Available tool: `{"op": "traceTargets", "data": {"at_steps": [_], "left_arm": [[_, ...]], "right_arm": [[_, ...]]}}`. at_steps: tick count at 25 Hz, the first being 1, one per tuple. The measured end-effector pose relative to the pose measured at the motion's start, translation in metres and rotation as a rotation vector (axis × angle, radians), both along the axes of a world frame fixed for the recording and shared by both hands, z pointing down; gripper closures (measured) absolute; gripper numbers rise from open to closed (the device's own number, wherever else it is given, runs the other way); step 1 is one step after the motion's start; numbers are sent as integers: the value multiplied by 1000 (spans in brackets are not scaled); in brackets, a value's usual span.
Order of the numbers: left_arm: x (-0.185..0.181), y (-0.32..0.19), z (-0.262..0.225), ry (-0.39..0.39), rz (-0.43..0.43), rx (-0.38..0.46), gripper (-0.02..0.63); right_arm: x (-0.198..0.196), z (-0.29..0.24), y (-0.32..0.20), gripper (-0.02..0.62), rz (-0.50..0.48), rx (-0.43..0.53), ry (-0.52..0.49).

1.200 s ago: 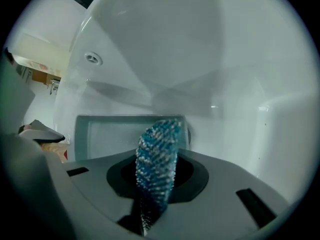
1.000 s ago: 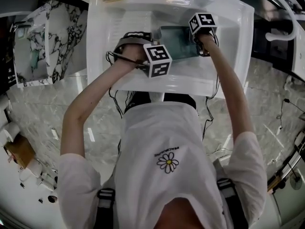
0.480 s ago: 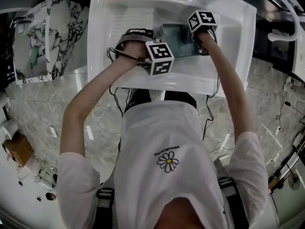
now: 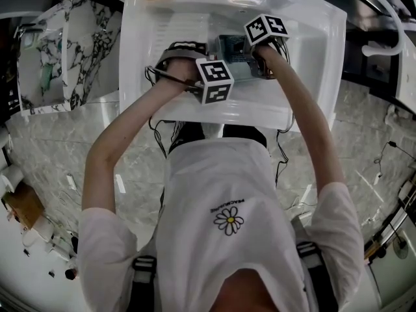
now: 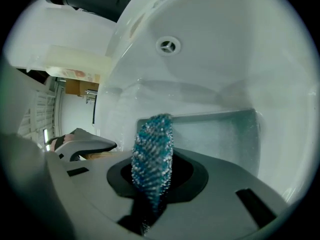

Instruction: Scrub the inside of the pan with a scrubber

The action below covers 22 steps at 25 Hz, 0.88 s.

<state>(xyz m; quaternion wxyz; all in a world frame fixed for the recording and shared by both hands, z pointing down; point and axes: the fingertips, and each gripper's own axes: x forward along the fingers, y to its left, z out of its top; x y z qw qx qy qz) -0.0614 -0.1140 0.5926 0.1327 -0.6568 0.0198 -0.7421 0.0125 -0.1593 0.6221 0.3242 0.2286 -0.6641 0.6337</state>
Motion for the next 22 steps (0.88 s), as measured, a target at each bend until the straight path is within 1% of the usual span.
{"op": "traceTargets", "data": {"at_steps": [4, 9, 18, 22], "left_arm": [[-1, 0, 0, 1, -2, 2, 476], [-2, -1, -1, -2, -15, 18, 476], [-4, -1, -1, 2, -24, 15, 476], [-5, 0, 0, 1, -27, 13, 476]], "right_arm": [[-13, -9, 2, 538, -23, 5, -65], [-22, -17, 1, 538, -4, -11, -134], [-26, -21, 1, 538, 13, -17, -179], [-22, -23, 0, 538, -3, -8, -163]]}}
